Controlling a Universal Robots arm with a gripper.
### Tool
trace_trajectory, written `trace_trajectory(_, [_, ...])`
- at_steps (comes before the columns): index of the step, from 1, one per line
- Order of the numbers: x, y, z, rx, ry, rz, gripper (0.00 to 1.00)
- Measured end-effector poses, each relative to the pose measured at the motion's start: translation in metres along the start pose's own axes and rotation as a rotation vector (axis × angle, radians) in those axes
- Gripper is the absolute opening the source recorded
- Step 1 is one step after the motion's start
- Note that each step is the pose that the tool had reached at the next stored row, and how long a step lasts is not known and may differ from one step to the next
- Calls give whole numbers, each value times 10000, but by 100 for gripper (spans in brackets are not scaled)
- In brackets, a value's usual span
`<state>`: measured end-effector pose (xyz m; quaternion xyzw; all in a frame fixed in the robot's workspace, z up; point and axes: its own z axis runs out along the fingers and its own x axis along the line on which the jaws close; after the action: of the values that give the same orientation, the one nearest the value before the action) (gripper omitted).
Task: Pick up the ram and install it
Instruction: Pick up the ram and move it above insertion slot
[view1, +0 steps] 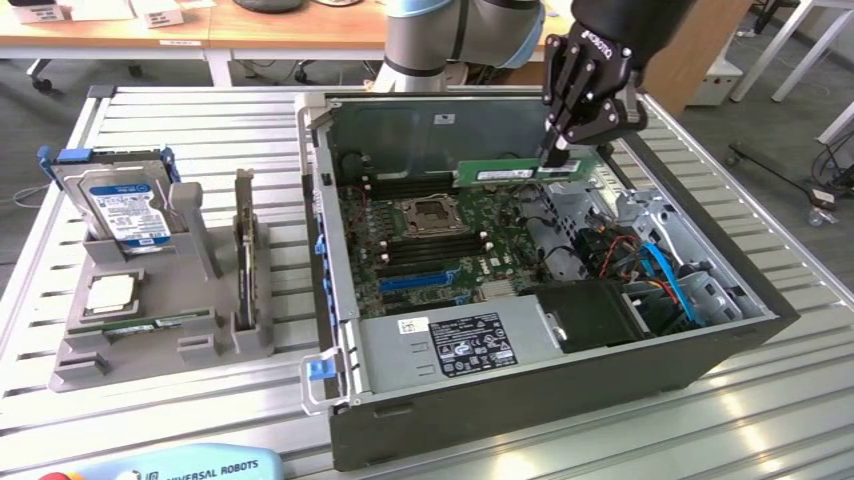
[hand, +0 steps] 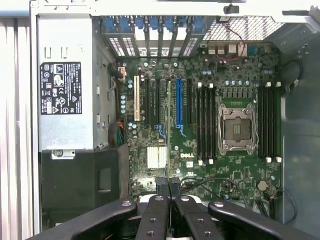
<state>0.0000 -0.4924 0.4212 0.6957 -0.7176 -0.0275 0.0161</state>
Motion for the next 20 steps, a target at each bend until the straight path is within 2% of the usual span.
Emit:
trace_trajectory(6, [2,74,5,2,36,-122,11])
trace_trajectory(12, [-7,80,6,2,42,-126,11])
trace_trajectory(20, [-201,93,16,2,43,-121,11])
